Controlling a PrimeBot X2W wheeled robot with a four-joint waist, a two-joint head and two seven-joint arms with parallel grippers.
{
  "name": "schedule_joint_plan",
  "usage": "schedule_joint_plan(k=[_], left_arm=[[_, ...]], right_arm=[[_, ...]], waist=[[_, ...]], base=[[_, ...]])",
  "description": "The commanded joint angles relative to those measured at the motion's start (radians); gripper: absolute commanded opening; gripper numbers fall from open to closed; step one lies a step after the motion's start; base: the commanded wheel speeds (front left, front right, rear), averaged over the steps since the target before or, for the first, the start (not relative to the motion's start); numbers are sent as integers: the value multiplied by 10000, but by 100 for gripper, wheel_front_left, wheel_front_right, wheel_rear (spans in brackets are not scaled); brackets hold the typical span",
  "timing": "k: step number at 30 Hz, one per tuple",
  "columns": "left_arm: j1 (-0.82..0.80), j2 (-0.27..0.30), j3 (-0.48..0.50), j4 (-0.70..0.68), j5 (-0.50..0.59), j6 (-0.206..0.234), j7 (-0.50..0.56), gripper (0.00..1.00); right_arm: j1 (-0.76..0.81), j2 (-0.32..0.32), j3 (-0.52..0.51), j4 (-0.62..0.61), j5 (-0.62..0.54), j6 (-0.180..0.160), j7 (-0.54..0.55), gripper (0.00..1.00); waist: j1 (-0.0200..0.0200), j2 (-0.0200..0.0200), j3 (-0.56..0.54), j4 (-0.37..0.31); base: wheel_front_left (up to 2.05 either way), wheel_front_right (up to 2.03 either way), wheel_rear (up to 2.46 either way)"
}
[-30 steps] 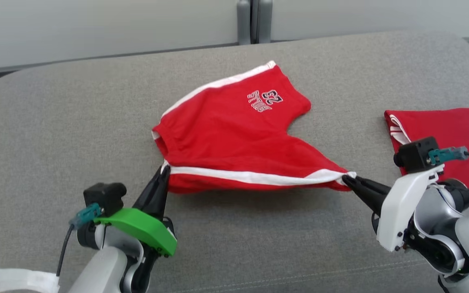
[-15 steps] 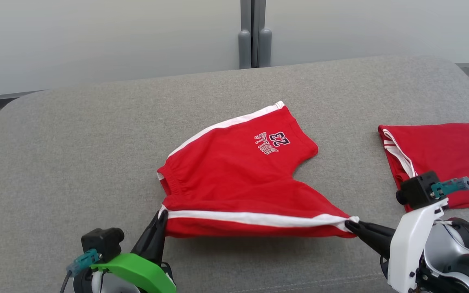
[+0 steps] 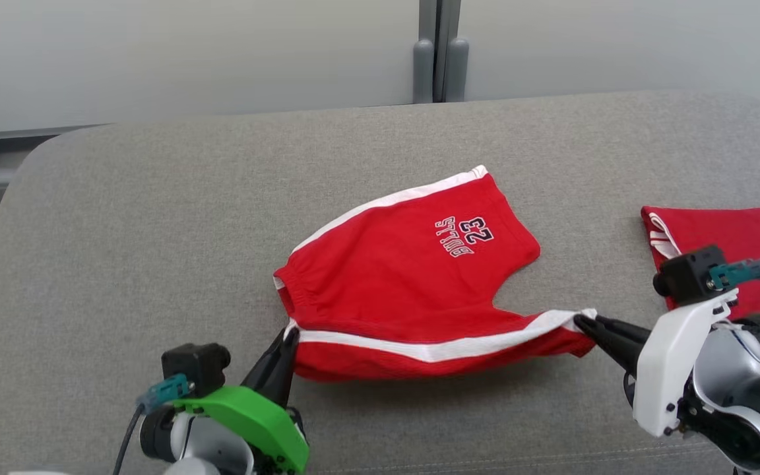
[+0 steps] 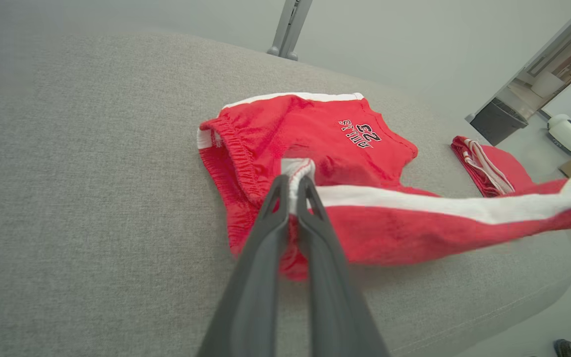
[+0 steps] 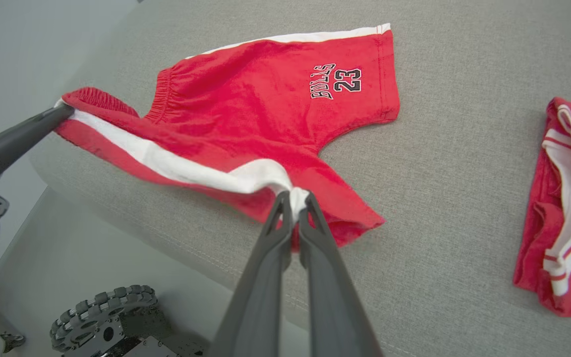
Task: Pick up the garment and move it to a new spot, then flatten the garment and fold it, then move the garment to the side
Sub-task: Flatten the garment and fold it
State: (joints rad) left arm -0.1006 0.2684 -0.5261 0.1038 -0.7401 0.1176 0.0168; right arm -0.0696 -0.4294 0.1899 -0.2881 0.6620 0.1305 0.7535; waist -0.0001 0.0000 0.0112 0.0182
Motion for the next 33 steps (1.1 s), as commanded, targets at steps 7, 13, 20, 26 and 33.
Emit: schedule_joint_plan(k=[7,13,20,26,33], left_arm=[[-1439,-551,-234,393,364,313,347,0],[-2687,-1137,-164,962,479,743,605,0],[-3944,-1642,15,1771,394,1126,724,0],[-4603,-1889,-15,2484,248,1194,660,0],[-5260,-2040,25,3123,111,1186,462,0]], right_arm=[[-1674,-160,386,949,-314,2,-815,0],[-3209,-193,535,1902,-333,2,-1179,0],[-4721,-240,685,3208,-522,2,-1837,0],[-5572,-63,731,4387,-630,1,-2521,0],[-6477,165,855,5522,-754,1,-3308,0]], waist=[[1,0,915,525],[1,0,1748,781],[1,0,2592,1050],[1,0,2893,1182],[1,0,3171,1193]], base=[[0,0,0],[0,0,0],[0,0,0],[0,0,0],[0,0,0]])
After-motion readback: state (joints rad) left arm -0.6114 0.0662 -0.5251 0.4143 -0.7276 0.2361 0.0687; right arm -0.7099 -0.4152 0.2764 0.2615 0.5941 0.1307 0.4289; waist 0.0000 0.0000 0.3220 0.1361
